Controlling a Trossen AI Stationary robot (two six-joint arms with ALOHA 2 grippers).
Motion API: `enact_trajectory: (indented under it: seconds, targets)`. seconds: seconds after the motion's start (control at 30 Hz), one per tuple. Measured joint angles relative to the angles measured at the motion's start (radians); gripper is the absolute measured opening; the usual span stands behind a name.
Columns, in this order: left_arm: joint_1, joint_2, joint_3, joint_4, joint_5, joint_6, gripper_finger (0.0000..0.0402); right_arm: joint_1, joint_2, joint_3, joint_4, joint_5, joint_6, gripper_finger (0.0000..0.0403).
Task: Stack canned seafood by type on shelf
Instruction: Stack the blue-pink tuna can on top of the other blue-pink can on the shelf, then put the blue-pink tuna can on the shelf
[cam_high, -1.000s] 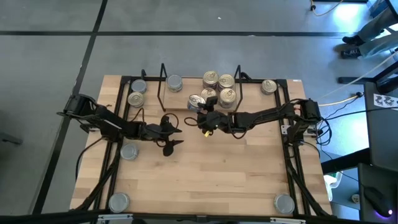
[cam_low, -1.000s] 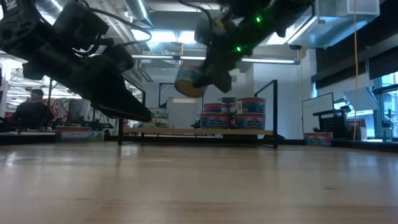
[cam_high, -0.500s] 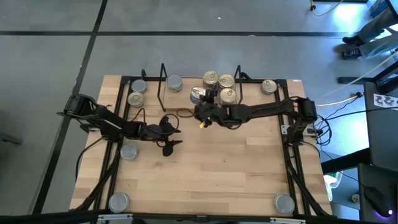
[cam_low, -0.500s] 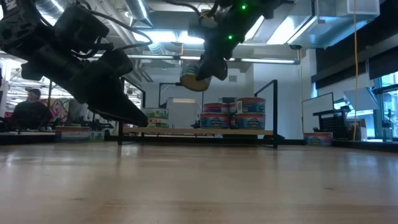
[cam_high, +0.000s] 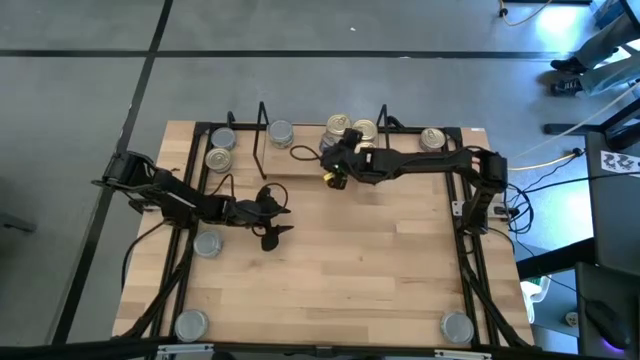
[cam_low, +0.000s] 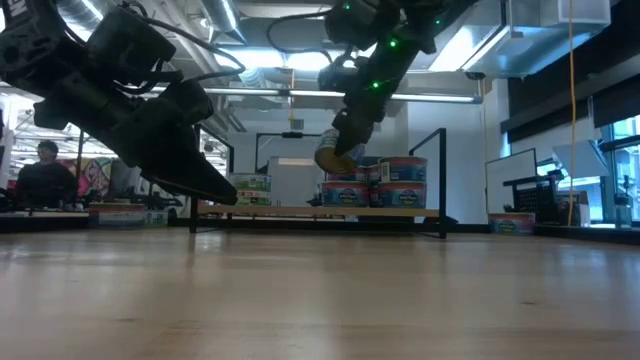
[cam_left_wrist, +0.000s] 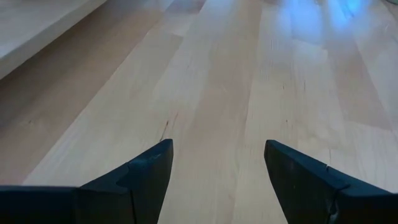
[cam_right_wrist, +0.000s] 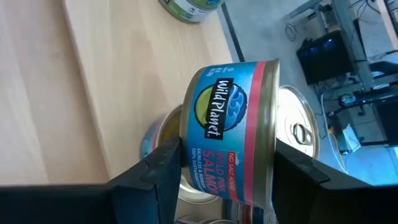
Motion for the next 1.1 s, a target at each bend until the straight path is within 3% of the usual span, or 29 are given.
enact_trajectory:
  seconds: [0.4,0.63,0.77,1.1]
  targets:
    - [0.000,0.000,0.000,0.000,-0.001,-0.001,0.0253,-0.015,0.023,0.000,-0.037,0.007,-0.005,0.0186]
    - [0.000,0.000,0.001,0.003,-0.001,-0.002,0.0253,-0.014,0.074,0.001,-0.012,0.092,-0.043,0.0186]
    - [0.000,0.000,0.001,0.000,-0.001,-0.002,0.0253,-0.015,0.075,0.002,-0.014,0.087,-0.042,0.0187]
    - [0.000,0.000,0.001,0.001,-0.001,-0.002,0.0253,-0.015,0.080,-0.002,-0.025,0.017,-0.037,0.0293]
